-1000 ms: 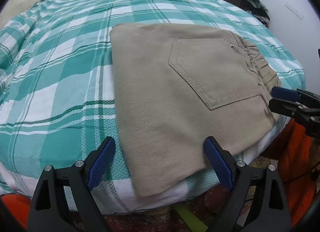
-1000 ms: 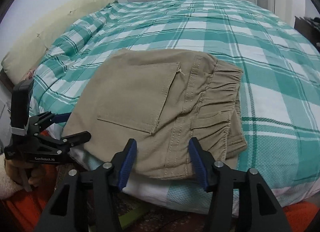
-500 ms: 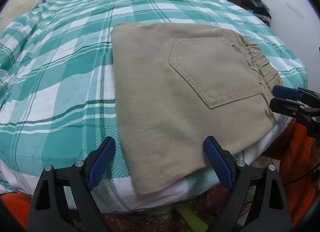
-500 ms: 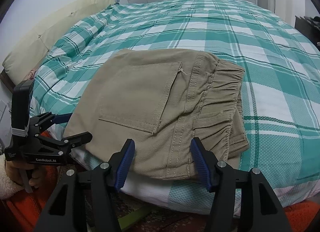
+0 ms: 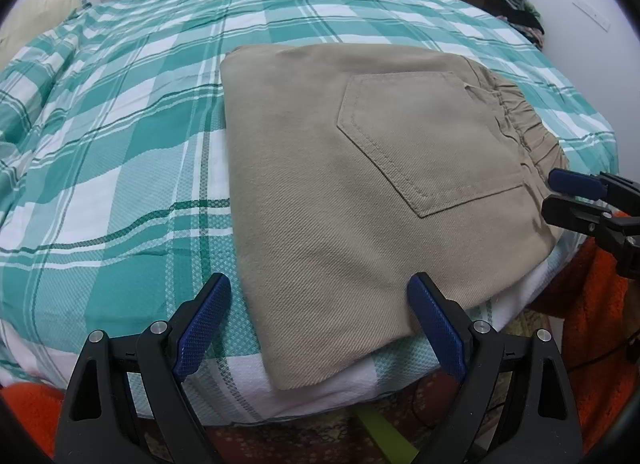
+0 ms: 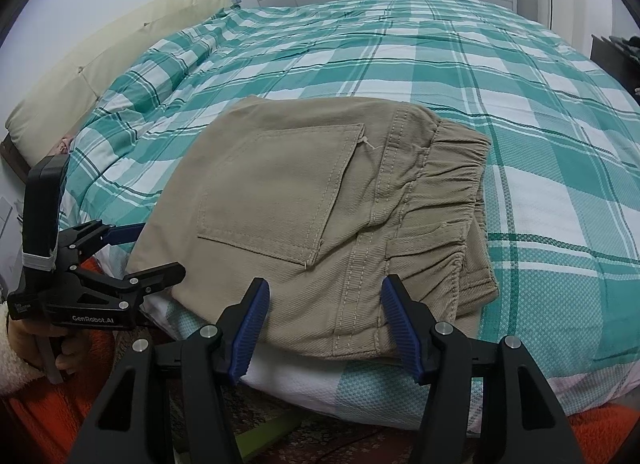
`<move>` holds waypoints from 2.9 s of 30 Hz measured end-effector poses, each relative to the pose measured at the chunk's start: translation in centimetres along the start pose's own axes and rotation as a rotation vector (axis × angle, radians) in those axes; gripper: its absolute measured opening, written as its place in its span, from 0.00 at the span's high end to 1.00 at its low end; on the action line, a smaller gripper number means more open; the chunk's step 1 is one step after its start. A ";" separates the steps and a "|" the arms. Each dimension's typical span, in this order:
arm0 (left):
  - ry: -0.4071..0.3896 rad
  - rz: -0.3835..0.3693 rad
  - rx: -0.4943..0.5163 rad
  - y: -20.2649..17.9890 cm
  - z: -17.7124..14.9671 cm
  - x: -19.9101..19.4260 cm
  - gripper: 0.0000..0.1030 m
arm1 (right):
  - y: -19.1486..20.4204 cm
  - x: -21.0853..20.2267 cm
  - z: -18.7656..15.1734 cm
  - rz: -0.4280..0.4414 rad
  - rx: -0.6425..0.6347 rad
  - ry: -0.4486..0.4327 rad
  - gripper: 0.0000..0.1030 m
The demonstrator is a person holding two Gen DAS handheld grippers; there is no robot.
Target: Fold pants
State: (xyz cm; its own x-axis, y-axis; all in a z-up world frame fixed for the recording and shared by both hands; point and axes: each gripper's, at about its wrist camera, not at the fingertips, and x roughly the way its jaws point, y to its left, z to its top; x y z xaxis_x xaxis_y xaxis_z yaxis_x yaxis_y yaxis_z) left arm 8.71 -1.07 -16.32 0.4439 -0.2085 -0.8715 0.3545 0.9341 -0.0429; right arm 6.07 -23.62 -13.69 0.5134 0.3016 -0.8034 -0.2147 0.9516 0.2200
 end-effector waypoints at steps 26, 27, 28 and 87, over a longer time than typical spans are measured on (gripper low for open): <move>-0.001 0.026 0.009 -0.4 -0.2 -0.2 0.11 | 0.4 0.1 -0.2 -0.007 -0.019 -0.003 0.40; -0.001 0.026 0.010 -0.4 -0.2 -0.2 0.11 | 0.5 0.1 -0.1 -0.007 -0.019 -0.003 0.40; -0.001 0.027 0.010 -0.4 -0.2 -0.2 0.11 | 0.4 0.1 -0.2 -0.007 -0.019 -0.003 0.40; -0.001 0.033 0.018 -0.5 -0.5 -0.2 0.10 | 0.7 0.2 -0.3 -0.004 -0.030 -0.006 0.34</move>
State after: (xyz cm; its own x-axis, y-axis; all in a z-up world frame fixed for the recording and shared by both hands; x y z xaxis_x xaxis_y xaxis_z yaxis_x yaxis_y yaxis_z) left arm 8.01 -1.40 -16.42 0.4564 -0.1779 -0.8718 0.3540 0.9352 -0.0055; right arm 5.80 -22.94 -13.87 0.5192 0.2985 -0.8008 -0.2374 0.9505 0.2003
